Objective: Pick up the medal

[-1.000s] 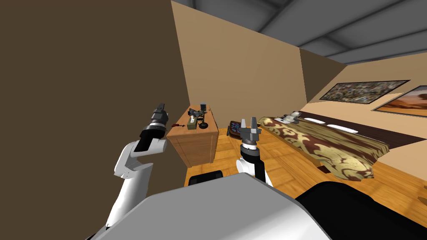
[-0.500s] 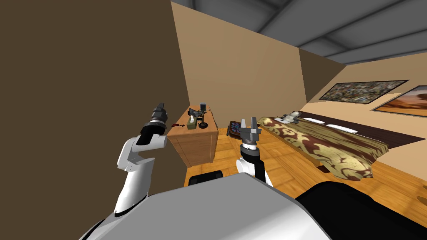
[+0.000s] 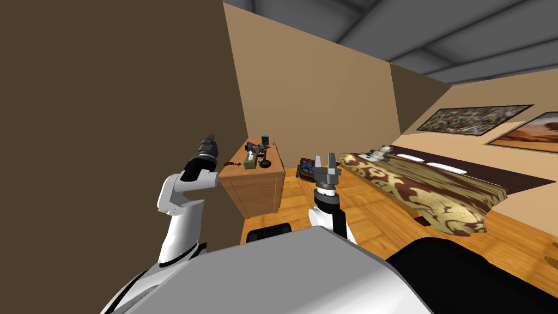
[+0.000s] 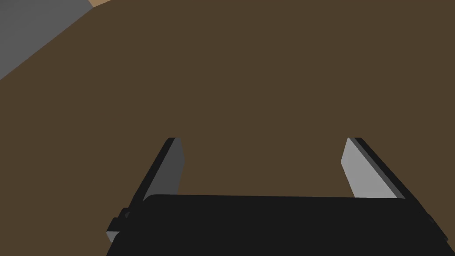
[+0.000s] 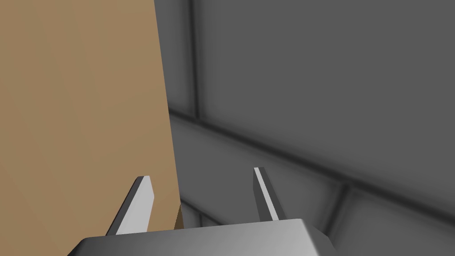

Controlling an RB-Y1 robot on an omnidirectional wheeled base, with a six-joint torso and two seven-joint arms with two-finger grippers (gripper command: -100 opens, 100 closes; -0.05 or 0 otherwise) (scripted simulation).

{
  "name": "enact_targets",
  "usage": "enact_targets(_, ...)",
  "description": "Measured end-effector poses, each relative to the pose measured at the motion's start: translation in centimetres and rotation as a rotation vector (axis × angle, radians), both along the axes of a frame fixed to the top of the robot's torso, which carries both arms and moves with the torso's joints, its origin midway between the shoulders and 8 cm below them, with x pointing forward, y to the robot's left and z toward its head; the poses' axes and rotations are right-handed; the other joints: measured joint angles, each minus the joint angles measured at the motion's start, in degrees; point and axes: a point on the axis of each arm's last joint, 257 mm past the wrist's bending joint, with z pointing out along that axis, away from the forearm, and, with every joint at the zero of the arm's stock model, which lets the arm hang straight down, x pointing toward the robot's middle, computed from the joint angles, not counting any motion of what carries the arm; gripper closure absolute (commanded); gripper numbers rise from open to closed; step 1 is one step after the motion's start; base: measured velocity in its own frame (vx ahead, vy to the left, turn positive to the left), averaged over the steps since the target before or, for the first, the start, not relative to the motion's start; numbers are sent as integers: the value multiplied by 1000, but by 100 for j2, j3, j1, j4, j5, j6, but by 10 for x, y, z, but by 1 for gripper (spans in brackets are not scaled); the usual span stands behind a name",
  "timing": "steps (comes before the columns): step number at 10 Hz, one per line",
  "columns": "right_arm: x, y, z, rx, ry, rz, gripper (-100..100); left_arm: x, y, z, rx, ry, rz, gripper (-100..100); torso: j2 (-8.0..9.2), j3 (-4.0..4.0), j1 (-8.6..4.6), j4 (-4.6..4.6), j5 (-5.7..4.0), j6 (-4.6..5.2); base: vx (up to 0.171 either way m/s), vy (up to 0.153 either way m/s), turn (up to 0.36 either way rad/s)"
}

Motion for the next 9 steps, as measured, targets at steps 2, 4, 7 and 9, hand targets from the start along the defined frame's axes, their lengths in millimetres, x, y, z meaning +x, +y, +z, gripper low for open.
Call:
enact_targets(2,0,0,0,0,0,0,0,9,8,-1,-15,33,26,-100,-1,-1,0,-1,0,0,0,-3,0)
enact_targets(4,0,0,0,0,0,0,0,14,12,-5,-32,71,47,-100,-3,-2,0,0,0,0,4,-5,6)
enact_targets(7,0,0,0,0,0,0,0,22,22,-15,-57,133,78,-100,-5,-3,1,-1,0,0,6,-2,7)
enact_targets(9,0,0,0,0,0,0,0,28,26,-21,-73,175,94,-100,-4,-2,2,-1,1,0,11,0,6)
